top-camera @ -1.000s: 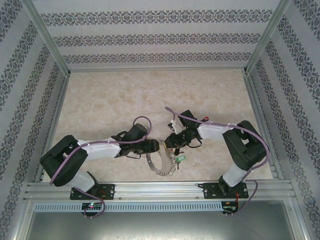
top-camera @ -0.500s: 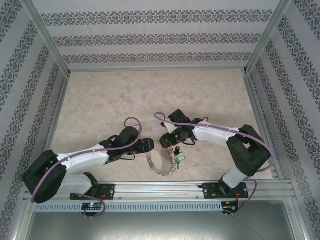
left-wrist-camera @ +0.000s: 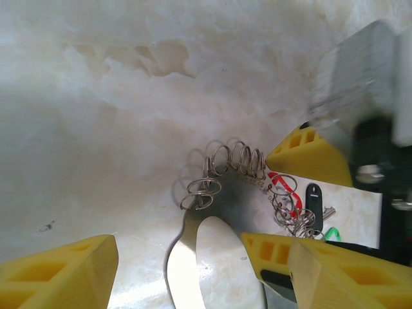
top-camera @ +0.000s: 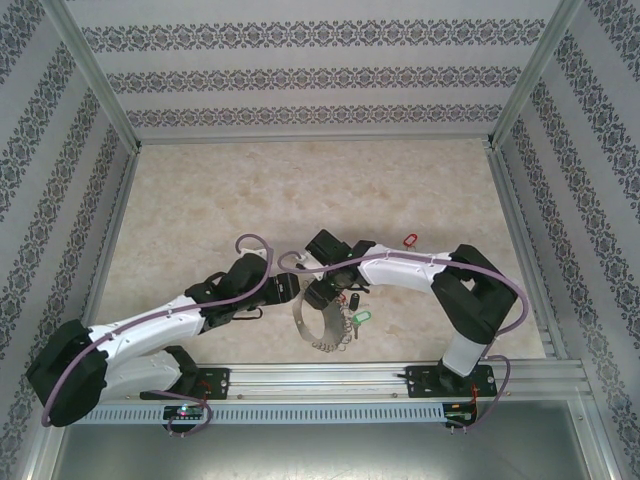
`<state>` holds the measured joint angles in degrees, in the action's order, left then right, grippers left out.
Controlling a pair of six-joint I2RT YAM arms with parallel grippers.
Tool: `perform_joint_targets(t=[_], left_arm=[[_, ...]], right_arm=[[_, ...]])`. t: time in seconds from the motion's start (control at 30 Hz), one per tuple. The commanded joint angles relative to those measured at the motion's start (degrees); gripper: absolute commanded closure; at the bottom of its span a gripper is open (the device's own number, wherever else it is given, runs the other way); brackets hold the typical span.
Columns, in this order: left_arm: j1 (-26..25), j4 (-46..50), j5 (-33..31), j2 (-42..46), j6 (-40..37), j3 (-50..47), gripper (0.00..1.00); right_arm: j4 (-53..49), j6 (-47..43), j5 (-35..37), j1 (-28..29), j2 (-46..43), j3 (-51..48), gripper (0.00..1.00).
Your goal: Put the keys on the keyring
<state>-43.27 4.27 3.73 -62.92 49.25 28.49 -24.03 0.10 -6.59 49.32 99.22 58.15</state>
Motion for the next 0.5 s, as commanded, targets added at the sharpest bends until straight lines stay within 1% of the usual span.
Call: perform_joint_targets(t=[0.0,0.13,0.2,0.47], left_arm=[[0.1,2.6,-2.1,1.5,-1.7,-0.7,0.29],[0.2,2.9,-2.2,1.8,-2.0,-0.4,0.29],[0.2,2.9,-2.2,1.8,-2.0,-0.4,0.29],[0.3,1.2,-0.9,-0.1,-2.2,0.5,0.28]], right_arm=[[-2.6,-2.0,6.2,0.7,1.7,2.1,0.34],[-2.7,-0.1,8.9,0.3,3.3,2.6,0.35],[-1.9,2.3,8.3,-0.9,3.2,2.0,0.37],[2.7,13.1,3.2,-8.6,0.5,-3.2,0.53]])
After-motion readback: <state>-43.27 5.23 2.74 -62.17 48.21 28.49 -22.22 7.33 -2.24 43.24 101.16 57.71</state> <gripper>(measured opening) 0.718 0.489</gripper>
